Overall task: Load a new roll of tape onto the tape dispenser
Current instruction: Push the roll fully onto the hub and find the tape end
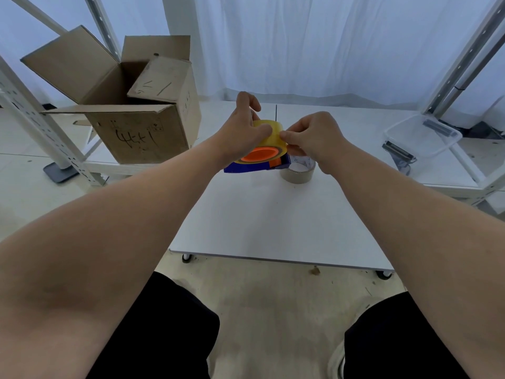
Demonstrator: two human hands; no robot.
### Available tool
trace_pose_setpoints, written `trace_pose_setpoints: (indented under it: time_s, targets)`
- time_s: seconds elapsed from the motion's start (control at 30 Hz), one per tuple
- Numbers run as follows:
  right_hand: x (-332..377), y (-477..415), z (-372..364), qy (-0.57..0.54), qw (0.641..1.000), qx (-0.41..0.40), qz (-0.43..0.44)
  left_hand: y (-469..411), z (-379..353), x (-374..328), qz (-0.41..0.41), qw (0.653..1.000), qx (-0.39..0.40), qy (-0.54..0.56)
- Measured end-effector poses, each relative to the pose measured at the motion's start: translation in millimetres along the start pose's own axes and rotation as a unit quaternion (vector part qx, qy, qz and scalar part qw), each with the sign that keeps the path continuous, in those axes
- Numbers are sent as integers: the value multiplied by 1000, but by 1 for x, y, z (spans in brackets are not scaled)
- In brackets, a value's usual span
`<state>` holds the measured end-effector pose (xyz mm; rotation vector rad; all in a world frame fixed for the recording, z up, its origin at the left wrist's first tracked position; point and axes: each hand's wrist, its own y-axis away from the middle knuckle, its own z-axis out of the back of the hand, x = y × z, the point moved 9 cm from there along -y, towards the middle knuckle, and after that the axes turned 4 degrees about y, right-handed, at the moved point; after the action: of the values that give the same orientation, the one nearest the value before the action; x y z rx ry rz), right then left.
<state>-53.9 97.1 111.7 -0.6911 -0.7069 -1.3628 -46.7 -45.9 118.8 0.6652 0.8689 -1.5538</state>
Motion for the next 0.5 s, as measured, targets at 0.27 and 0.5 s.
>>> trace_pose_setpoints:
  time_s: [0.27,0.5]
  targets:
    - [0,-7,-8,81,997,-1,8,0,-4,3,-5,1000,8,-24]
    - [2,-5,-19,114,993,38,18,1,-7,-1,-19,999,22,-19]
